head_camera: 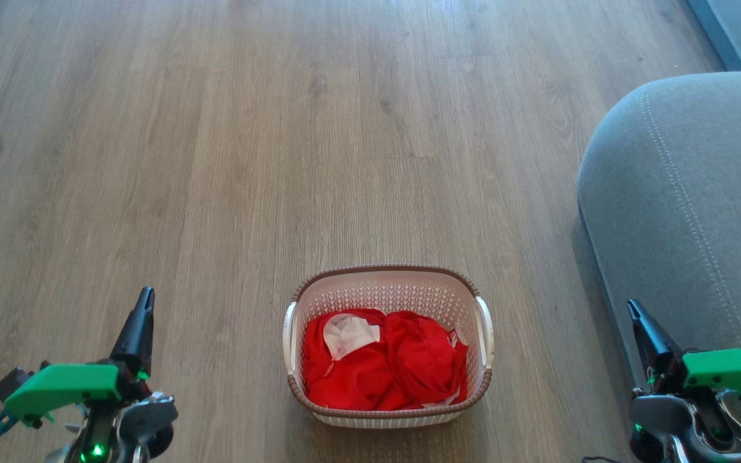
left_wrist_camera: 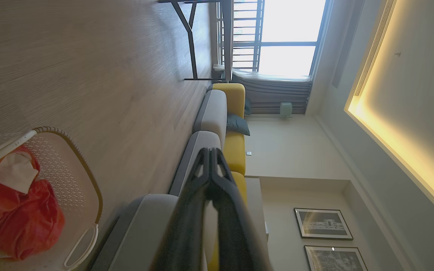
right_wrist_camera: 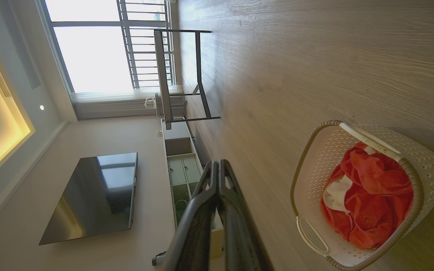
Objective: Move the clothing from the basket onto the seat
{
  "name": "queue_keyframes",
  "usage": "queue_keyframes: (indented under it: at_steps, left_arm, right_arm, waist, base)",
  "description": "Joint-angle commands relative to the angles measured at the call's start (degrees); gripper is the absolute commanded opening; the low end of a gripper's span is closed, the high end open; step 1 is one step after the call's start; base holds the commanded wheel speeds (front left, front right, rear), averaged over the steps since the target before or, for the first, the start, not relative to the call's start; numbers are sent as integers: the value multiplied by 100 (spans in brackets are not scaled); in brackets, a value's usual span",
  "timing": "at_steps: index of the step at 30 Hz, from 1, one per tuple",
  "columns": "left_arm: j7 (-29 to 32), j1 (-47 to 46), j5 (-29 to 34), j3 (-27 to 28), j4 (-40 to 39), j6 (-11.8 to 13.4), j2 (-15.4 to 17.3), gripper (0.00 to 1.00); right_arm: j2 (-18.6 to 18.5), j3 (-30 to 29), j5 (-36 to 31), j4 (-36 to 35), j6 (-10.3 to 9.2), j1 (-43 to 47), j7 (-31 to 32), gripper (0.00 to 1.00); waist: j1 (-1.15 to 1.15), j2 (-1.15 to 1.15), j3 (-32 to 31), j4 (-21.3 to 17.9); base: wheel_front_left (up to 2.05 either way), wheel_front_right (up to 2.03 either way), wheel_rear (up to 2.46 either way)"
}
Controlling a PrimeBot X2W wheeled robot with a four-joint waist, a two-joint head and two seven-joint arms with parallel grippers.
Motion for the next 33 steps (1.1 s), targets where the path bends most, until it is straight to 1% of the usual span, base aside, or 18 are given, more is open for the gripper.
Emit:
queue_keyframes:
  at_steps: [1,33]
  left_arm:
    - [17,-319,-26,205,-198,-39,26,0]
    - [17,-319,-26,205,-198,-39,26,0]
  right_arm:
    - [-39,99,37,-229,40,-281,42,0]
    - [-39,99,37,-229,40,-281,42,0]
  waist:
    - [0,0,0,0]
    - [0,0,0,0]
  base:
    - [0,0,0]
    - [0,0,0]
